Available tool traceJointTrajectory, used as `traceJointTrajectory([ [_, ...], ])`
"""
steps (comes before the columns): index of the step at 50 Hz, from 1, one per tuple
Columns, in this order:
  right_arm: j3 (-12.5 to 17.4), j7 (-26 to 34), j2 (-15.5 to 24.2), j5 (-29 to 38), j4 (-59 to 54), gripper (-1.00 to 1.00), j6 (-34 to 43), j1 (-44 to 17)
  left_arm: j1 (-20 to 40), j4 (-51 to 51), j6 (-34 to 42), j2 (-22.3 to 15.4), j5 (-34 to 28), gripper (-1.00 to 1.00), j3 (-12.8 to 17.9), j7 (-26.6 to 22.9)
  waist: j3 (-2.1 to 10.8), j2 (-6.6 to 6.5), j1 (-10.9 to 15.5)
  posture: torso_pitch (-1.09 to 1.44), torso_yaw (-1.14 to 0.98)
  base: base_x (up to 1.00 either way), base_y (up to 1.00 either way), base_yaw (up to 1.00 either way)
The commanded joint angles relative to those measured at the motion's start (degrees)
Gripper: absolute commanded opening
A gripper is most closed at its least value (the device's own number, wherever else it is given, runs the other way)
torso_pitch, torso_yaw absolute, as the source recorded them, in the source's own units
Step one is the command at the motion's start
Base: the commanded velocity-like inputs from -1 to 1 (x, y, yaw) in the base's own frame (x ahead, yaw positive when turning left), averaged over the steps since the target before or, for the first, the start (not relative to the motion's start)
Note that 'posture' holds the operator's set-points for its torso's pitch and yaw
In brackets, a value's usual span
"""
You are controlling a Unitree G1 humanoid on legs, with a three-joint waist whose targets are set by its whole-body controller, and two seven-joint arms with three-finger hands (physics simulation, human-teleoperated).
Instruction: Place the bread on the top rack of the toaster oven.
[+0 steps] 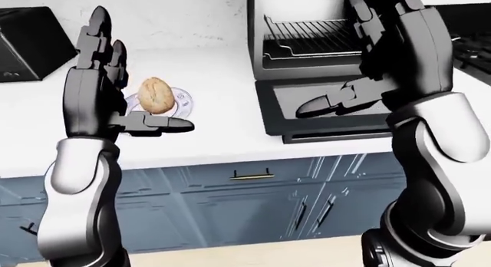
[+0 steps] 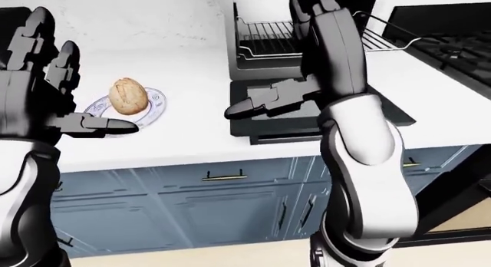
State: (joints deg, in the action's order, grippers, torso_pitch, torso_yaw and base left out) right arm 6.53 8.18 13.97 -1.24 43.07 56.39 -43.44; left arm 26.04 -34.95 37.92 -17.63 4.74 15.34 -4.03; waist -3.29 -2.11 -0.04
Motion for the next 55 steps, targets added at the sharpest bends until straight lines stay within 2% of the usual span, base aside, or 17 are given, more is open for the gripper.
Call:
traceJointTrajectory([
  [1,0.8,-0.8,0.7,0.4,0.9,1.00,-1.5,-2.0,1.7,-1.6,-2.1,-0.4,-0.1,1.00,-0.2,0.2,0.97,-0.40,-0.1,0.00,0.00,0.36,0.06,0.00],
  [4,0.5,-1.1,-0.1,0.5,1.4,1.00,-4.3,0.9,2.1,-1.5,-1.9,-0.4,-0.1,1.00,-0.2,0.3,1.07,0.99,0.4,0.00,0.00,0.36,0.08,0.00],
  [6,1.4,-1.0,0.6,-0.3,1.2,1.00,-1.1,-2.6,2.3,-1.5,-1.8,-0.4,-0.1,1.00,-0.3,0.3,1.20,2.16,0.9,0.00,0.00,0.35,0.00,0.00],
  [8,1.3,-1.2,0.9,-0.6,1.0,1.00,-1.1,-2.9,2.5,-1.4,-1.7,-0.3,-0.2,1.00,-0.4,0.4,2.11,4.49,1.0,0.00,0.00,0.35,0.00,0.00],
  [9,1.1,-1.3,1.2,-0.5,0.9,1.00,-1.3,-2.6,2.4,-1.6,-1.5,-0.5,0.0,1.00,-0.1,0.1,1.77,3.54,0.8,0.00,0.00,0.27,0.00,0.00],
  [10,1.2,-1.5,1.0,-0.7,0.7,1.00,-1.4,-2.6,2.4,-1.9,-1.3,-0.8,0.3,1.00,0.4,-0.2,0.99,3.77,0.5,0.00,0.00,0.12,0.00,0.00],
  [11,1.2,-1.5,1.2,-0.7,0.6,1.00,-1.2,-2.7,2.7,-1.6,-1.3,-0.8,0.2,1.00,0.1,0.1,1.22,4.93,0.7,0.00,0.00,0.10,0.00,0.00],
  [17,0.8,-2.2,0.8,-1.1,0.3,1.00,-3.2,-1.4,2.8,-1.7,-1.1,-1.2,0.5,1.00,0.5,-0.1,-0.47,3.68,0.3,0.00,0.00,0.00,0.00,0.00],
  [20,1.2,-2.0,1.5,-1.5,0.2,1.00,-1.6,-3.4,3.0,-1.2,-1.6,-1.1,0.1,1.00,0.0,0.2,0.69,0.30,-0.3,0.00,0.00,0.00,0.00,0.00],
  [21,1.3,-2.0,1.6,-1.6,0.8,1.00,-1.0,-3.7,2.5,-1.7,-1.3,-1.5,0.6,1.00,0.9,-0.4,1.26,0.00,-0.9,0.00,0.00,0.00,0.00,0.00],
  [22,1.1,-2.0,2.1,-1.4,0.8,1.00,-0.7,-4.3,2.5,-1.9,-1.1,-1.7,0.7,1.00,1.1,-0.4,0.70,0.89,-0.5,0.00,0.00,0.00,0.00,0.00],
  [24,0.6,-2.1,1.5,-1.1,2.0,1.00,-2.0,-2.2,2.4,-1.9,-1.1,-1.7,0.8,1.00,1.1,-0.2,1.56,1.06,-0.2,0.00,0.00,0.00,0.00,0.00],
  [27,1.6,-1.6,2.8,-1.6,2.5,1.00,2.4,-6.4,2.7,-1.5,-1.5,-1.8,0.3,1.00,0.8,0.1,1.82,1.73,0.0,0.00,0.00,0.00,0.00,0.00],
  [34,1.5,-1.7,3.6,-1.9,6.0,1.00,5.5,-6.9,3.1,-0.3,-1.4,-1.4,-0.6,1.00,0.3,1.2,1.75,2.08,0.1,0.00,0.00,0.00,0.00,0.00],
  [42,4.1,-1.6,6.2,-3.5,8.4,1.00,10.9,-10.0,3.3,0.4,-1.2,-2.0,-1.2,1.00,0.6,1.0,1.30,2.20,0.3,0.00,0.00,0.00,0.00,0.00],
  [48,3.9,-2.7,5.5,-4.0,9.7,1.00,8.1,-5.5,6.9,3.9,-1.3,-6.6,-3.7,1.00,0.9,-3.1,1.12,2.10,0.1,0.00,0.00,0.00,0.00,0.00],
  [55,6.7,-3.9,7.2,-4.7,10.1,1.00,7.5,-3.4,10.6,9.2,-3.0,-11.1,-6.8,1.00,2.1,-9.2,1.07,1.98,0.1,0.00,0.00,0.00,0.00,0.00],
])
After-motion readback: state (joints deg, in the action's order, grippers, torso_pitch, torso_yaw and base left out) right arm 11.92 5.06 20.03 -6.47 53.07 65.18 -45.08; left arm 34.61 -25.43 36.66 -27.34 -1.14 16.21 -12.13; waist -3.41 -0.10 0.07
